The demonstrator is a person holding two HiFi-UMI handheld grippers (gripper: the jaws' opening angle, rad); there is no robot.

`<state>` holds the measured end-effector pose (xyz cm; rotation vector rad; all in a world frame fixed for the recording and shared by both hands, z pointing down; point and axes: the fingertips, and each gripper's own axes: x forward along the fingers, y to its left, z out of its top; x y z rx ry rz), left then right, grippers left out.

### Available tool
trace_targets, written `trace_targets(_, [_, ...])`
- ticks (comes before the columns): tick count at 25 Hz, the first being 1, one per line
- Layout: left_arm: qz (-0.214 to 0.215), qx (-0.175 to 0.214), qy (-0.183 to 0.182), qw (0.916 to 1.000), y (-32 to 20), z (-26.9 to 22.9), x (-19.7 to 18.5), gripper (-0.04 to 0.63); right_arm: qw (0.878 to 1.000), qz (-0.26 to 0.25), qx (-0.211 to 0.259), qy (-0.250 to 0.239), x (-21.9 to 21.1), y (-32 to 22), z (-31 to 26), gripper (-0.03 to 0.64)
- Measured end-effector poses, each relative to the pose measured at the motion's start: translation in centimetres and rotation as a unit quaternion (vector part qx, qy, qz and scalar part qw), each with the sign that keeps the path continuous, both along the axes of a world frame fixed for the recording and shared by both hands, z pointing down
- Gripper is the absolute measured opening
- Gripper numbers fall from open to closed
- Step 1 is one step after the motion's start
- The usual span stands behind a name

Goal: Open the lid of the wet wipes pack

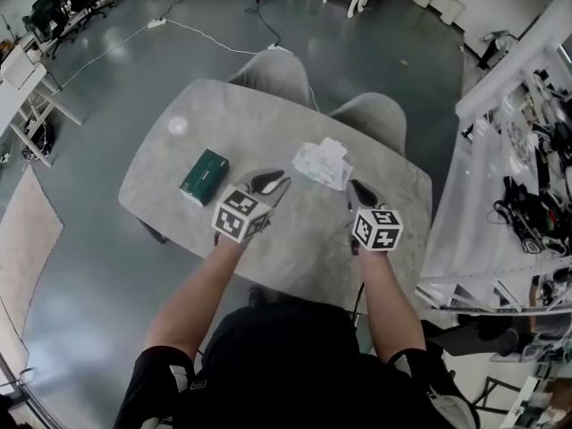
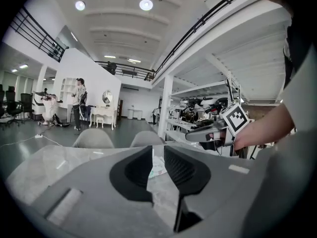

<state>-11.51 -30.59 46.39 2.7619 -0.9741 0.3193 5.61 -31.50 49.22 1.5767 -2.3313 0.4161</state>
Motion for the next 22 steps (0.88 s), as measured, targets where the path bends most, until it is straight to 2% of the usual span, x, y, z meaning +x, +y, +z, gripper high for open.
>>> trace_targets(3, [-0.006, 0.014, -0.002, 0.9999, 1.5, -1.2, -1.1, 0.074, 1.0, -0.002, 0.025, -0.011, 0.0, 1.3, -2.9, 0.028])
trace_targets(8, [-0.029, 0.012, 0.001, 0.9995, 3.6, -3.9, -1.7, 0.061, 0.997, -0.033, 0.052, -0.037, -0.9, 3.8, -6.8, 0.021])
trace_targets(12, [-0.03, 0.023, 0.003, 0.9993, 4.8, -6.3, -0.2, 0.055, 0.994, -0.066, 0.067, -0.051, -1.2, 5.1, -8.3, 0.005])
trace_targets(16, [-0.048, 0.022, 0.005, 0.9986, 4.9, -7.6, 1.3, 0.048, 0.988, -0.12, 0.074, -0.066, -0.9, 6.6, -9.4, 0.003])
trace_targets(19, [-0.057, 0.018, 0.014, 0.9981, 5.0, -8.1, 3.0, 0.043, 0.983, -0.147, 0.083, -0.067, 1.0, 8.0, -10.5, 0.003])
trace_targets(22, [-0.069, 0.029, 0.002, 0.9972, 4.7, -8.2, 4.4, 0.043, 0.982, -0.157, 0.085, -0.066, 3.7, 9.0, -11.1, 0.003])
